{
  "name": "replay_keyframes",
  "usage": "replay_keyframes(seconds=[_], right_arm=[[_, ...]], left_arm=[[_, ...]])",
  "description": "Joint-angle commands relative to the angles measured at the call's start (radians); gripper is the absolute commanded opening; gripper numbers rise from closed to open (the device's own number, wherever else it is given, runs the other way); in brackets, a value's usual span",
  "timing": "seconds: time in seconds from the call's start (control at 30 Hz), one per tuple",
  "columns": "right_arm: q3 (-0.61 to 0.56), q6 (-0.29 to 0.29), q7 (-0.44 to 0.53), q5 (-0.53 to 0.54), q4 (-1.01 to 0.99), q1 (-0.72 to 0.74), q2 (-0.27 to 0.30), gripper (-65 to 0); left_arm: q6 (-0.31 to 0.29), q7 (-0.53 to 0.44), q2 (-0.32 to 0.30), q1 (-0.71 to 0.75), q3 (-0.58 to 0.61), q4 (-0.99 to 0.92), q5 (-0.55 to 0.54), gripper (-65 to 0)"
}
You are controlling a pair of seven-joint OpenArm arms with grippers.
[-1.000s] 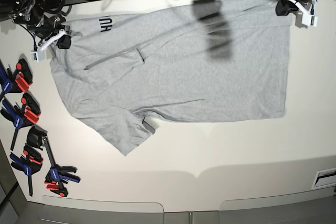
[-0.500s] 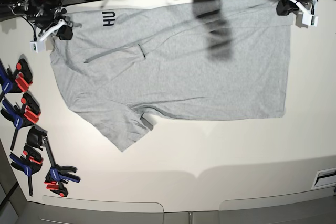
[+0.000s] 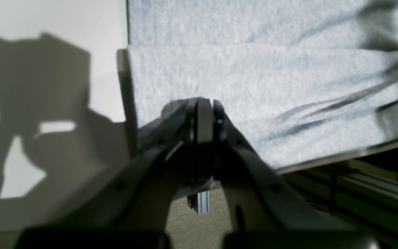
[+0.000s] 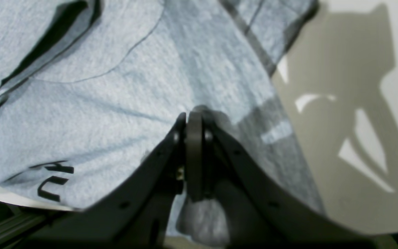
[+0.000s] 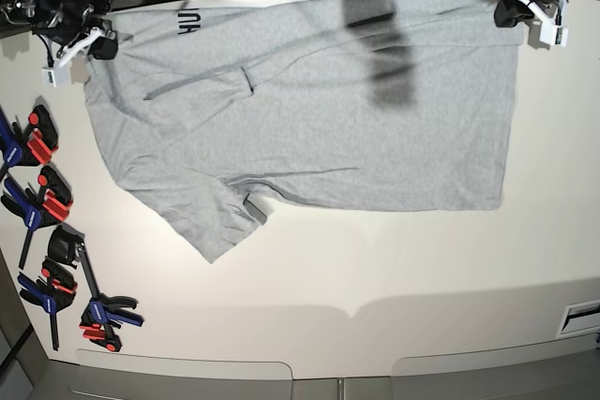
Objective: Fold the T-shirt properly
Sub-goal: 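Pull both grippers away from the hem to stretch the shirt, then lower the right gripper to the shirt's side edge and grasp it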
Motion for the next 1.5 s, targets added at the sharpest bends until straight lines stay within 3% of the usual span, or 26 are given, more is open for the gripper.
replay_keyframes(seconds=[0.0,0.23,0.53,0.6,0.63,0.7,0.77,0.97,1.23,1.33,1.47], right_arm=[[0.012,-0.007,0.003,0.015,0.010,-0.003,0.023,-65.0],[0.012,-0.007,0.003,0.146,0.035,-0.002,0.042,-65.0],[0.013,-0.007,0.007,0.171,0.097,0.093,0.070,-65.0],[0.013,-0.007,0.007,0.171,0.097,0.147,0.072,-65.0],[0.013,-0.007,0.008,0.169,0.097,0.179,0.072,-61.0],[0.013,-0.006,0.027,0.146,0.097,0.245,0.072,-43.1],[0.013,-0.007,0.074,0.101,0.097,0.312,0.072,-32.9],[-0.055,-0.043,0.134,-0.114,0.074,0.495,0.083,-32.5],[-0.306,-0.050,0.181,-0.270,-0.196,0.692,0.102,-32.5],[-0.337,-0.060,0.254,-0.336,-0.320,0.750,0.102,-32.5],[-0.337,-0.066,0.266,-0.335,-0.407,0.802,0.103,-32.5]], left_arm=[[0.038,0.052,-0.009,0.019,-0.007,0.003,0.069,-65.0],[0.038,0.051,-0.009,0.019,-0.007,0.124,0.069,-65.0],[0.039,0.034,-0.009,0.019,-0.007,0.300,0.071,-65.0],[0.039,0.020,-0.009,0.019,-0.007,0.315,0.074,-57.8],[0.039,0.019,-0.009,0.019,-0.007,0.317,0.074,-54.1],[0.039,0.011,-0.009,0.016,-0.007,0.318,0.074,-48.6],[0.038,0.002,-0.009,0.016,-0.007,0.318,0.074,-46.6],[0.047,-0.023,-0.009,0.016,-0.007,0.317,0.134,-46.1],[0.046,-0.027,-0.008,0.014,-0.007,0.317,0.134,-45.9],[0.047,-0.027,-0.009,0.011,-0.007,0.317,0.134,-45.9],[0.046,-0.031,-0.009,0.011,-0.007,0.317,0.141,-45.9]])
